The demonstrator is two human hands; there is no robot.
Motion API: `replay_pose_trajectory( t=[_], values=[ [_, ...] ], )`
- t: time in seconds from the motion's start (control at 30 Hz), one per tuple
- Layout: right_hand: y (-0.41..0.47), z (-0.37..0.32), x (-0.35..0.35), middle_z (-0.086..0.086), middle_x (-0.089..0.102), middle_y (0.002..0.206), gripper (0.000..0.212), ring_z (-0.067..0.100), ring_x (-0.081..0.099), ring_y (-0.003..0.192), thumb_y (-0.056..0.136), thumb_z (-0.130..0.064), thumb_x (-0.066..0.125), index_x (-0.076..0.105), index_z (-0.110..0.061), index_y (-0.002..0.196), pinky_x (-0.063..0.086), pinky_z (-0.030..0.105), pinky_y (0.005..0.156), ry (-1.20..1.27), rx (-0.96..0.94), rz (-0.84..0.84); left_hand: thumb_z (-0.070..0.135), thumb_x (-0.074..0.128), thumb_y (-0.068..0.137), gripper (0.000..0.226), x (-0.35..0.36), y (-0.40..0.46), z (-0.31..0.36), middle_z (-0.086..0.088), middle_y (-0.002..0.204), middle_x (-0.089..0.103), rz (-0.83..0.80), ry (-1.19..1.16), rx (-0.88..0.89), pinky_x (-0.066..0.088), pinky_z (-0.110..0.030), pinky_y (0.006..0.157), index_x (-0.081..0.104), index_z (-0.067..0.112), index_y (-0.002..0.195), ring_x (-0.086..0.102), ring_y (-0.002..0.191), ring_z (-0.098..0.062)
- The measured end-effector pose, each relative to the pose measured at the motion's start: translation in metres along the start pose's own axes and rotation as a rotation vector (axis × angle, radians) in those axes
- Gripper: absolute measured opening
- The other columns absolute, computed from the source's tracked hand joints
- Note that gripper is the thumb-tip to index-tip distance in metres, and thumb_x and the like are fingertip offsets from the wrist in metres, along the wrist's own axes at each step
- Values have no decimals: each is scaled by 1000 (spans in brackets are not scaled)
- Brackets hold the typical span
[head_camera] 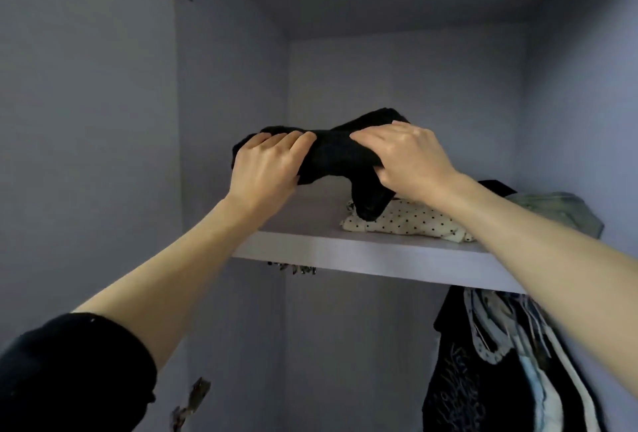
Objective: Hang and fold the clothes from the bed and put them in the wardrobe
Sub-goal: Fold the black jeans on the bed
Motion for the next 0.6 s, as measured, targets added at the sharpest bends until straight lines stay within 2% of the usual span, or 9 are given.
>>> replay_pose_trajectory(
  t=[0.07,0.17,0.3,0.37,0.43,0.47,0.6],
  values=[
    [15,15,31,7,61,126,51,26,55,118,82,-2,58,55,-12,131,37,40,103,-34,2,-57,-1,80,53,52,32,10,-6,-9,87,72,-10,4,11,52,-30,60,69,4,103,68,70,-27],
    [35,35,80,5,59,129,53,27,53,117,83,-1,53,50,-15,135,40,36,96,-93,3,-106,-1,88,39,60,87,19,-18,-10,79,72,-48,14,38,51,-27,51,71,4,96,67,61,-24],
    [65,55,158,3,56,131,51,25,52,118,88,-5,51,46,-18,137,42,36,93,-149,-29,-232,3,92,32,64,171,21,-45,-9,74,71,-92,21,26,48,-25,43,72,4,93,65,54,-24],
    [86,63,200,3,55,130,49,25,53,117,89,-9,49,43,-19,137,44,36,94,-221,-71,-337,8,89,49,58,219,25,-62,-9,83,71,-192,25,10,50,-28,48,68,6,103,67,61,-26],
    [101,72,239,4,54,130,49,26,54,115,91,-11,46,38,-19,139,45,37,94,-314,-92,-416,15,72,76,54,267,31,-82,-7,111,65,-273,70,-38,50,-34,66,52,12,126,66,88,-29],
    [109,81,259,5,53,130,49,27,54,115,92,-12,45,35,-18,139,44,38,95,-372,-91,-423,17,66,82,55,292,36,-92,-6,120,60,-297,78,-57,48,-34,72,44,14,132,64,97,-28],
    [107,93,313,12,44,138,46,30,45,123,97,-16,35,28,-13,142,29,41,108,-485,-60,-458,21,74,76,61,345,33,-92,-4,118,63,-339,150,2,50,-30,74,50,16,132,66,98,-20]
  ],
)
Point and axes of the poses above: each hand's wrist, its own y-axis towards the middle knuckle, its own x-axis out of the palm, z = x × y, the point moved 9 cm from there along y, towards the middle knuckle
